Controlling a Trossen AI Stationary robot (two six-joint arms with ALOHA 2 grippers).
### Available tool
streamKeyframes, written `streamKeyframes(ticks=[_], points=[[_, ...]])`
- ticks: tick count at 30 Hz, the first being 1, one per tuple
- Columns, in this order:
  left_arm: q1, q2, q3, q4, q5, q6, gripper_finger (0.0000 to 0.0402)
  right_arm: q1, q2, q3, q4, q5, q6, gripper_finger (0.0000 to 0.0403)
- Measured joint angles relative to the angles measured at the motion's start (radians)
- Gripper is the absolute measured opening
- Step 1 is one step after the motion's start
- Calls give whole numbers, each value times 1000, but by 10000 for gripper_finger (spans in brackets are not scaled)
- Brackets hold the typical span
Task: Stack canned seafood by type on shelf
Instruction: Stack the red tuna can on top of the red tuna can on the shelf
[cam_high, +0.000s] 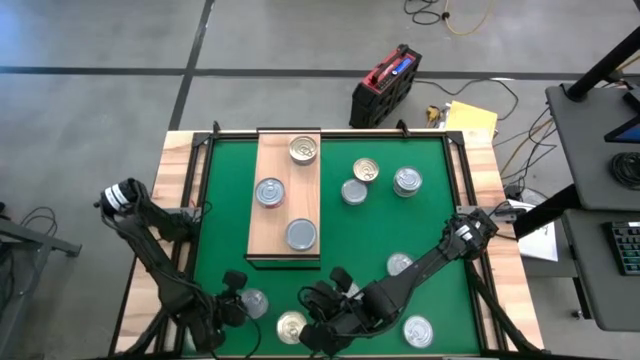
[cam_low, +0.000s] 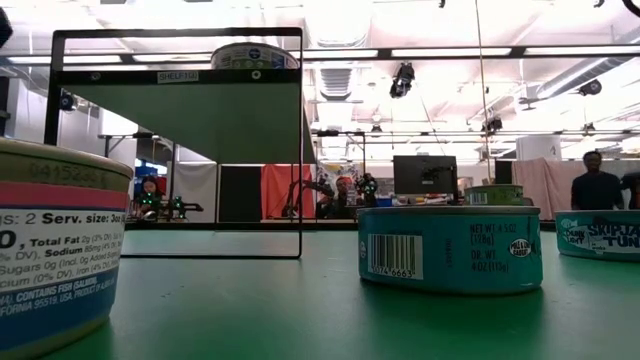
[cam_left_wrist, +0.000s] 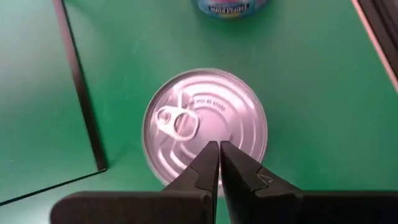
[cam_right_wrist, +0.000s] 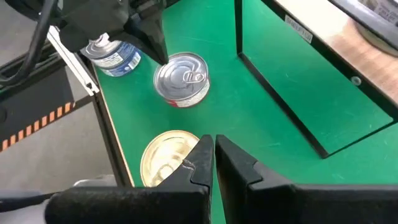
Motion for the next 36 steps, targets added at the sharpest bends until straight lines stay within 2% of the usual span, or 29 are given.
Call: streamKeyframes(ticks=[3,22,36], points=[[16,22,0,37,21,-15,0,-2,0,0,-7,4,-5,9],[13,30,-23,-11,70,-113,0,1,0,0,-65,5,-6,9],[12,29,-49,-5,81,-123,0,0,0,0,-65,4,-3,9]])
